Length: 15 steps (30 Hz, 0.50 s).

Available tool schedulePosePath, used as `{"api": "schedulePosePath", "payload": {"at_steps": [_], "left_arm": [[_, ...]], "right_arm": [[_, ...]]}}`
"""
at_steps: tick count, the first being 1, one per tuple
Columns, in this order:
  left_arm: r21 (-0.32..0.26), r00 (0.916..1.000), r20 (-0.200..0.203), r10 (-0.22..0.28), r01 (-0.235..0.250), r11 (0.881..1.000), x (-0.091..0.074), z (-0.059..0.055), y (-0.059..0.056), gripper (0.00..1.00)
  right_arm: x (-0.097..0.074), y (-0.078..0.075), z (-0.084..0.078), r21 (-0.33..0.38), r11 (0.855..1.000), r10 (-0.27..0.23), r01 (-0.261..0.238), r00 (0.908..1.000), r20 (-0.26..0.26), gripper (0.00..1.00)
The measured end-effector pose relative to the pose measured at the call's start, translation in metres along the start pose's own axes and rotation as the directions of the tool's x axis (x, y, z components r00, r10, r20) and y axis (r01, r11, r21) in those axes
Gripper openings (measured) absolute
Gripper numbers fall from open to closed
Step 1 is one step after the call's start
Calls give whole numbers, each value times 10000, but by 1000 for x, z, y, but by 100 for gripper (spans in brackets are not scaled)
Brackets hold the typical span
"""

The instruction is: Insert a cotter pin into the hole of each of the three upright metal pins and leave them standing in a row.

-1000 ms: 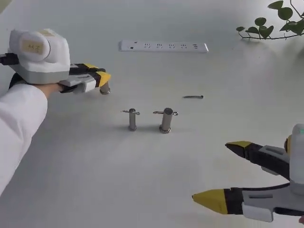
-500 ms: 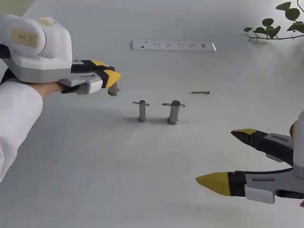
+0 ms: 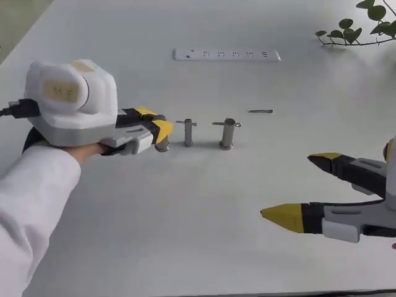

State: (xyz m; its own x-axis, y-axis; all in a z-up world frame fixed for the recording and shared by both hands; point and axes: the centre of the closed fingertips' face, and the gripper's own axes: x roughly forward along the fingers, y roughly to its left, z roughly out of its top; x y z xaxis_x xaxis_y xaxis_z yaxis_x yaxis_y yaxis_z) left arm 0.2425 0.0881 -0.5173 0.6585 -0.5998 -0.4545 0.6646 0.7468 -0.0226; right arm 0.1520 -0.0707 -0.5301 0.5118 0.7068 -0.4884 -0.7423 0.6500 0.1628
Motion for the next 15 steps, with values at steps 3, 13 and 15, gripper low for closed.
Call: {"api": "schedulePosePath", "payload": {"at_steps": [3, 13, 15], "left_arm": [[36, 9999, -153, 37, -37, 10000, 5, -9, -7, 10], [140, 9995, -213, -237, 240, 9996, 16, -25, -24, 10], [117, 9992, -214, -331, 334, 9994, 17, -26, -26, 10]], "right_arm": [[-1, 2, -4, 63, 10000, -50, 50, 10000, -46, 90], [-4, 3, -6, 150, 9998, -157, 157, 9999, -20, 90], [-4, 3, -6, 142, 9998, -170, 170, 9999, -31, 90]]}}
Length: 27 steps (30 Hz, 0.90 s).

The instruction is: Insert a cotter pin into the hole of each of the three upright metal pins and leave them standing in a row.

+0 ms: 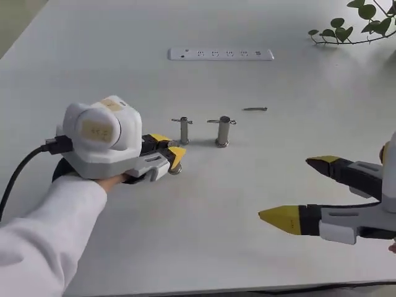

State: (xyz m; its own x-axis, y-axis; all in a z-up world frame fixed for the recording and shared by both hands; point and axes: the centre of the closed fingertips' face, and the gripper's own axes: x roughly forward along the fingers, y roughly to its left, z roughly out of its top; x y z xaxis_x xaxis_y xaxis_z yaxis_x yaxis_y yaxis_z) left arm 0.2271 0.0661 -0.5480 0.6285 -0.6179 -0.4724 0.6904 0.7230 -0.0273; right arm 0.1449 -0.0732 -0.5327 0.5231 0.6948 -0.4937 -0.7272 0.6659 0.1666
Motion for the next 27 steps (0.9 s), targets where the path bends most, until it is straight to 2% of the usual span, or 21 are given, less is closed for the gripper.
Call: {"api": "schedulePosePath", "payload": {"at_steps": [8, 12, 15, 20, 22, 27], "left_arm": [[121, 9994, 3, -347, 347, 9993, 0, -6, -8, 10], [431, 9983, 14, -589, 588, 9973, -1, -11, -13, 10], [479, 9983, -101, -576, 580, 9972, 0, -14, -13, 10], [220, 9986, 53, -523, 522, 9984, 0, -14, -10, 11], [473, 9973, 61, -739, 735, 9962, 0, -14, -13, 11], [656, 9973, 107, -724, 716, 9953, 0, -15, -14, 12]], "right_arm": [[1, 2, -1, -4, 10000, 19, -19, 10000, -42, 90], [1, 3, -1, 8, 10000, 51, -51, 10000, -63, 90], [2, 3, -1, 30, 10000, 63, -63, 10000, -54, 90], [3, 2, -2, 0, 10000, 18, -18, 10000, -82, 89], [3, 1, -2, -12, 10000, 17, -18, 10000, -94, 89], [5, 2, -3, 56, 10000, 40, -39, 9999, -135, 89]]}}
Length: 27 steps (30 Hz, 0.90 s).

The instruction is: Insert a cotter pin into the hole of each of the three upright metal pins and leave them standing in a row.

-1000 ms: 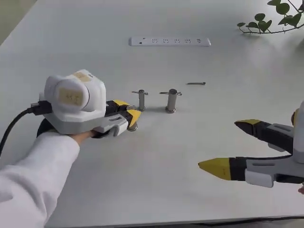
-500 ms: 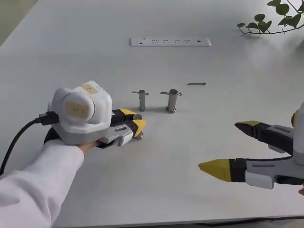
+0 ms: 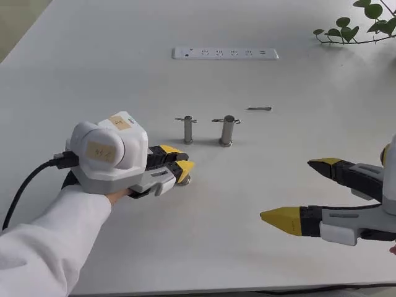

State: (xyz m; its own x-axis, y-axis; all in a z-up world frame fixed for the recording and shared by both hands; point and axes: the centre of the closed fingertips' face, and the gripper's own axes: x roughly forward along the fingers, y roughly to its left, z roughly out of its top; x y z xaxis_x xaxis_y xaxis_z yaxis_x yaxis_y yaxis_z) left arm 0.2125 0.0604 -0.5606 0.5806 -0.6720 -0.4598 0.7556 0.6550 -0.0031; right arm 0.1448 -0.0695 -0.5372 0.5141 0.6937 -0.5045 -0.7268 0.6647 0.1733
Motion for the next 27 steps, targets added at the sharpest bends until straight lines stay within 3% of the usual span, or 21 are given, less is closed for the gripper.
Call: {"api": "schedulePosePath", "payload": {"at_steps": [6, 9, 12, 19, 24, 27], "left_arm": [[-185, 9986, 36, -529, 530, 9984, -8, 5, -11, 37], [-599, 9935, 568, -988, 1022, 9930, -18, 16, -17, 44], [-502, 9920, 697, -1049, 1085, 9928, -29, 19, -16, 52], [-676, 9917, 548, -1165, 1201, 9905, -49, 7, -8, 68], [-1185, 9930, 278, -1147, 1173, 9860, -57, -8, -4, 91], [-1296, 9923, 209, -1223, 1240, 9838, -60, -13, -5, 98]], "right_arm": [[0, 2, -1, -43, 9999, 102, -103, 9999, -87, 89], [1, 2, -2, -31, 9999, 138, -139, 9998, -126, 89], [1, 2, -2, -15, 9999, 158, -158, 9998, -151, 89], [1, 2, -4, 27, 9998, 182, -181, 9996, -226, 89], [0, 1, -5, 49, 9999, 159, -158, 9995, -275, 89], [-1, -1, -6, 26, 9999, 139, -139, 9993, -334, 89]]}}
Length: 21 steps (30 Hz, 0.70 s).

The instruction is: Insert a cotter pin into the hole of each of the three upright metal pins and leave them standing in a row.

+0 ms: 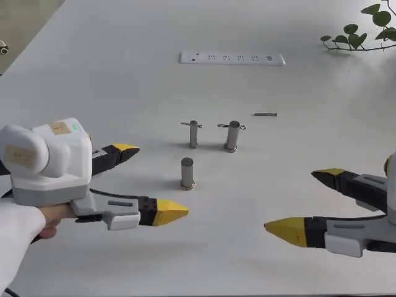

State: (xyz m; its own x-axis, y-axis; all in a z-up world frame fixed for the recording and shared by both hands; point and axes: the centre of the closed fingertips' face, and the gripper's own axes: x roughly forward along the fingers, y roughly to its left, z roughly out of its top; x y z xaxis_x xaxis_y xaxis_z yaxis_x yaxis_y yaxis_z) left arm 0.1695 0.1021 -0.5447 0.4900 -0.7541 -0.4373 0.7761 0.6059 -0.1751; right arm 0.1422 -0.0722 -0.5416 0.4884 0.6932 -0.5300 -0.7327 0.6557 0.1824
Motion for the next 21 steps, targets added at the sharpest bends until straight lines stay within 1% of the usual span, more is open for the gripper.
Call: {"api": "schedulePosePath", "payload": {"at_steps": [1, 3, 6, 10, 12, 13, 17, 19, 21], "left_arm": [[-53, 10000, 6, -28, 28, 10000, -1, -1, -1, 100], [-200, 9999, -32, -95, 95, 9998, -2, -3, -2, 99], [-205, 9998, -83, -153, 152, 9997, -3, -5, -3, 99], [-253, 9999, 4, -170, 170, 9995, -5, -2, -4, 99], [-288, 9998, 107, -150, 153, 9995, -6, 0, -3, 99], [-318, 9998, 139, -150, 154, 9994, -6, 1, -4, 99], [-346, 9997, 145, -195, 200, 9992, -7, 1, -5, 99], [-365, 9996, 159, -231, 236, 9991, -8, 1, -7, 99], [-422, 9996, 156, -251, 257, 9988, -9, 1, -9, 99]], "right_arm": [[0, -1, 0, -4, 10000, -10, 10, 10000, -2, 89], [-2, -2, 1, -7, 10000, -46, 46, 10000, 2, 89], [-3, -6, 3, -73, 9999, -110, 110, 9999, -55, 89], [-8, -13, 7, -339, 9994, -89, 80, 9996, -257, 88], [-11, -18, 10, -658, 9978, -10, -24, 9986, -521, 87], [-13, -25, 12, -934, 9956, -114, 47, 9974, -714, 86], [-16, -40, 22, -1505, 9886, -136, -41, 9932, -1159, 81], [-18, -47, 28, -1952, 9807, -141, -138, 9900, -1406, 79], [-18, -55, 35, -2562, 9658, -94, -403, 9818, -1899, 79]]}}
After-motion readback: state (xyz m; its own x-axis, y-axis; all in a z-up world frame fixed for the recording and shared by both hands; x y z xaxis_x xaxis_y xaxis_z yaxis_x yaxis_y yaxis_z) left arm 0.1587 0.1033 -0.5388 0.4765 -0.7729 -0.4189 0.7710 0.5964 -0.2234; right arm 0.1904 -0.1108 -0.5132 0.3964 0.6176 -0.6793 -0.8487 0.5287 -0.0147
